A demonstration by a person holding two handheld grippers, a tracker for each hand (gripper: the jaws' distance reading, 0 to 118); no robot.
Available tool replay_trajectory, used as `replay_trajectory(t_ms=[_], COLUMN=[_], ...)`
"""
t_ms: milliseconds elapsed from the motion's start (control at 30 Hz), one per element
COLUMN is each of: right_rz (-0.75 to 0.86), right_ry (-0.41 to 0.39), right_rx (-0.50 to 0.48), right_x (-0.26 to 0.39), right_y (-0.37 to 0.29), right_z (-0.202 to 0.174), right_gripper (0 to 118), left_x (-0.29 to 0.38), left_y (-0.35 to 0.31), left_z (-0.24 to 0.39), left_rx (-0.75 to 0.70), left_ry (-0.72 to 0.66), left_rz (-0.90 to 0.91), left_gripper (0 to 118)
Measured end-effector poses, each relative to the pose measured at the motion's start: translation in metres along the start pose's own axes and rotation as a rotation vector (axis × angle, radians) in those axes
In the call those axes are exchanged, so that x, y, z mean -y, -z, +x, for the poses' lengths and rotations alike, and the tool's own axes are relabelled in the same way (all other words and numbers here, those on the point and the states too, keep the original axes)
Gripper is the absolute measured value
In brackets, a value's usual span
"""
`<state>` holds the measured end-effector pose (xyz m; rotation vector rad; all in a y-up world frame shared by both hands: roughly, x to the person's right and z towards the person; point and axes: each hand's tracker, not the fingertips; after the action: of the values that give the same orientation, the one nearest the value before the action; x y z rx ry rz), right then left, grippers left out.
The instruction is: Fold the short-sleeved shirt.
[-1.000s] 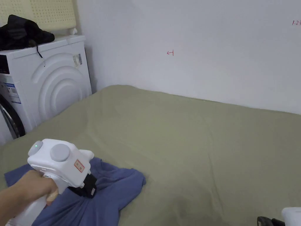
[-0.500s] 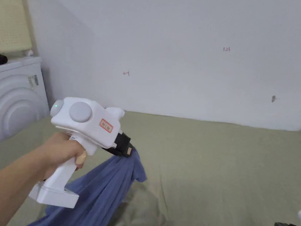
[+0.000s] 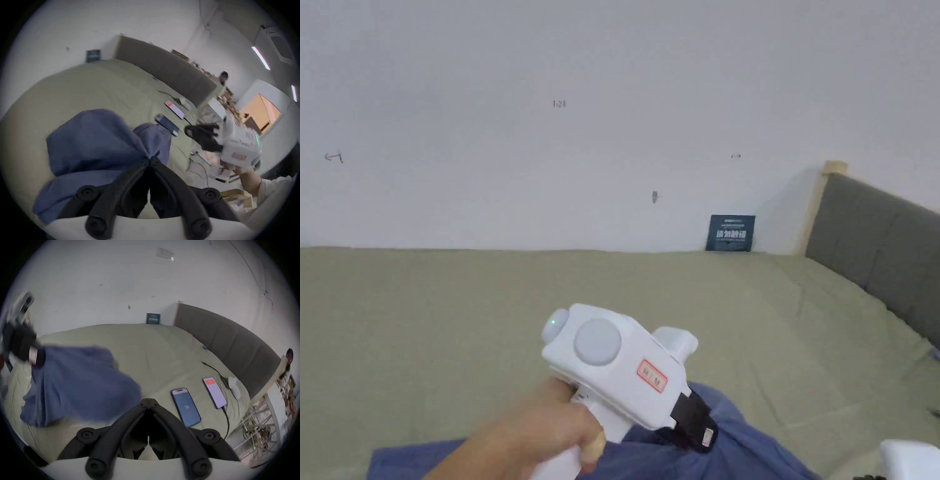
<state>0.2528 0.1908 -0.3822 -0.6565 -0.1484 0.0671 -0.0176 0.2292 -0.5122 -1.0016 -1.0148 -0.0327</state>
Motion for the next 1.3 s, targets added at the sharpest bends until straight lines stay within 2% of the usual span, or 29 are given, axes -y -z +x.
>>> replay_trajectory(t_ms=[167,200,233,267,300,333,400,467,500,567,600,633,667,800,933,1100,1300], right_rz=[-0.030,-0.034,-0.035,-0.035,-0.032,-0.026,-0.008,0.003,0.007,0.016,0.016,0.017,0.020,0.014,-0.004,-0.021,-0.037], right_ry=[0.022,0.028,0.036,0.036,0.032,0.027,0.019,0.003,-0.010,-0.030,-0.037,-0.045,-0.050,-0.071,-0.095,-0.115,-0.132], right_rx=[0.005,0.005,-0.013,-0.018,-0.022,-0.036,-0.068,-0.098,-0.115,-0.138,-0.149,-0.164,-0.176,-0.223,-0.246,-0.249,-0.219], right_x=[0.008,0.007,0.006,0.004,0.002,-0.001,-0.008,-0.015,-0.019,-0.025,-0.027,-0.029,-0.030,-0.029,-0.027,-0.029,-0.035], right_y=[0.011,0.011,0.011,0.012,0.010,0.010,0.007,0.003,0.001,0.000,0.000,-0.001,-0.001,0.000,0.008,0.014,0.024], right_z=[0.002,0.000,-0.001,-0.005,-0.009,-0.013,-0.022,-0.034,-0.039,-0.051,-0.057,-0.063,-0.069,-0.091,-0.108,-0.118,-0.111], right_gripper=[0,0,0,0,0,0,0,0,0,0,0,0,0,0,0,0,0], left_x=[0.038,0.043,0.047,0.051,0.052,0.053,0.063,0.083,0.102,0.138,0.160,0.181,0.202,0.279,0.304,0.268,0.180], left_y=[0.065,0.071,0.070,0.066,0.054,0.038,-0.010,-0.067,-0.098,-0.150,-0.173,-0.193,-0.211,-0.257,-0.261,-0.237,-0.185], left_z=[0.002,0.000,-0.003,-0.008,-0.016,-0.023,-0.041,-0.059,-0.067,-0.077,-0.081,-0.082,-0.083,-0.084,-0.092,-0.133,-0.234], left_rx=[0.029,0.013,-0.028,-0.055,-0.069,-0.075,-0.136,-0.239,-0.298,-0.446,-0.556,-0.681,-0.722,-0.749,-0.768,-0.707,-0.627], left_ry=[-0.068,-0.083,-0.106,-0.136,-0.172,-0.211,-0.281,-0.315,-0.341,-0.409,-0.445,-0.472,-0.498,-0.640,-0.690,-0.735,-0.765], left_rz=[-0.088,-0.098,-0.095,-0.093,-0.093,-0.060,0.026,0.109,0.154,0.230,0.271,0.298,0.320,0.323,0.315,0.304,0.111], left_gripper=[2,15,50,72,82,83,82,75,63,5,0,0,0,0,0,0,2])
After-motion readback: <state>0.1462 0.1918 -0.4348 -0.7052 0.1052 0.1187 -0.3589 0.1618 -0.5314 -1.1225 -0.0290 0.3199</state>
